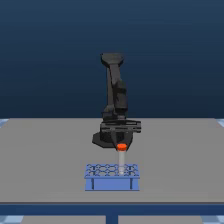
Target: Pick up the centrifuge tube on the rack
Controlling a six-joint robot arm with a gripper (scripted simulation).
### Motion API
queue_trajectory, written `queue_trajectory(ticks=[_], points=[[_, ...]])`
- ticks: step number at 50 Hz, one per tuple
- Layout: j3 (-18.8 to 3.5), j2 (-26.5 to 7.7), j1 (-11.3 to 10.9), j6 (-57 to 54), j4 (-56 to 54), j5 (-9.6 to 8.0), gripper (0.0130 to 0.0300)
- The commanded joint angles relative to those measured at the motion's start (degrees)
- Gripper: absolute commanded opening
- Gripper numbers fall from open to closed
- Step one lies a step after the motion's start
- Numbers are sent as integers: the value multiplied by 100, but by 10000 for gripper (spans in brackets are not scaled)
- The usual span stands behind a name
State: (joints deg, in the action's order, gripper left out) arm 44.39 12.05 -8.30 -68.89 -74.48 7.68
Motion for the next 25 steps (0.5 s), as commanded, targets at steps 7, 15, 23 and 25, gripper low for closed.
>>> queue_trajectory(ticks=[7,15,23,25], points=[[-74,75,0,-1271,-1133,-47,130],[-117,118,0,-1959,-1816,-48,130],[-162,160,0,-2647,-2498,-39,130],[-178,175,0,-2876,-2725,-33,130]])
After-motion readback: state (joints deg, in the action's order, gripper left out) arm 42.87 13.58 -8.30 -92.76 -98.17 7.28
